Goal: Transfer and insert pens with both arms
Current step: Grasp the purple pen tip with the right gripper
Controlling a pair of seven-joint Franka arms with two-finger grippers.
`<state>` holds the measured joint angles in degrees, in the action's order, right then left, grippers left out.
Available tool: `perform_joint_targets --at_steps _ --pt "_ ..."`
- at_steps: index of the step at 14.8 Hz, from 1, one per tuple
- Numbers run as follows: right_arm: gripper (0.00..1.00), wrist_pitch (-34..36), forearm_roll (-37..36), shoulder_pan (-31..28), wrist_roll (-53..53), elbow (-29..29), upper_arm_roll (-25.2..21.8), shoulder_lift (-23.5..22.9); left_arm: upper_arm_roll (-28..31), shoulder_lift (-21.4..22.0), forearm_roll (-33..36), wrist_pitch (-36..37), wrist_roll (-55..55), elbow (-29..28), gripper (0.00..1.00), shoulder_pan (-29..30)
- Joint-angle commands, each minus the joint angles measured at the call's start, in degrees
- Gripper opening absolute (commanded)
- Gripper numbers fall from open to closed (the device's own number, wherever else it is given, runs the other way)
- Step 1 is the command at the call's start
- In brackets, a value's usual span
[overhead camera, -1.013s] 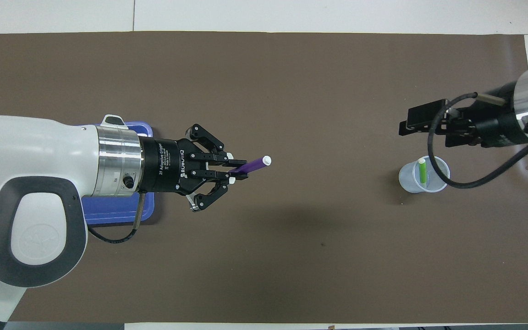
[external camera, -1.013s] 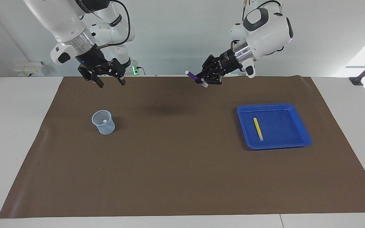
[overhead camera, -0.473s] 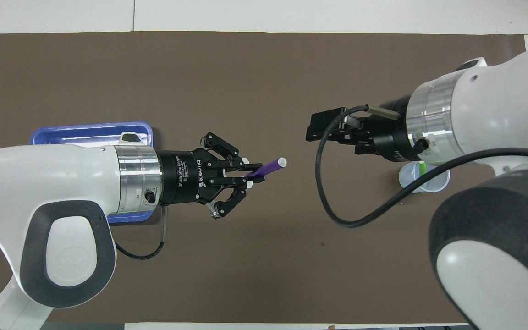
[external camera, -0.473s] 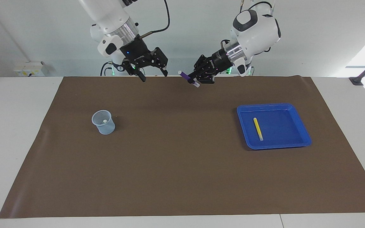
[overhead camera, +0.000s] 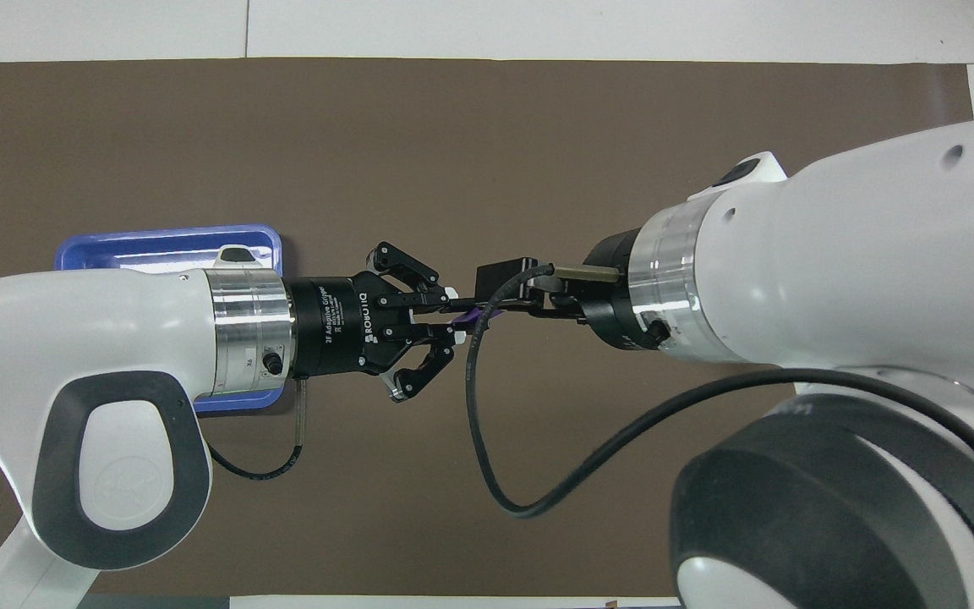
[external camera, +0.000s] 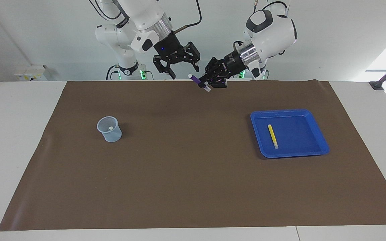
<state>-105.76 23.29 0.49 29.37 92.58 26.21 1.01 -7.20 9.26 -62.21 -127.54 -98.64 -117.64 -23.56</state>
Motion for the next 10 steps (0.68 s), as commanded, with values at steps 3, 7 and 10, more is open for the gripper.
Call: perform_joint_targets --at_steps 3,7,10 --pt "1.00 -3.8 1.0 -0.7 -0.8 1.4 0.9 0.1 0.4 2.2 -2.0 -1.7 -0.4 -2.1 0.00 -0.3" --pt "0.97 -5.9 1.0 -0.6 -1.4 1.9 0.9 0.0 0.4 2.3 -2.0 -1.9 -0.4 -2.3 0.00 -0.3" --pt "0.59 -5.9 1.0 -0.6 -1.4 1.9 1.6 0.0 0.4 2.4 -2.1 -2.1 -0.3 -2.4 0.00 -0.3"
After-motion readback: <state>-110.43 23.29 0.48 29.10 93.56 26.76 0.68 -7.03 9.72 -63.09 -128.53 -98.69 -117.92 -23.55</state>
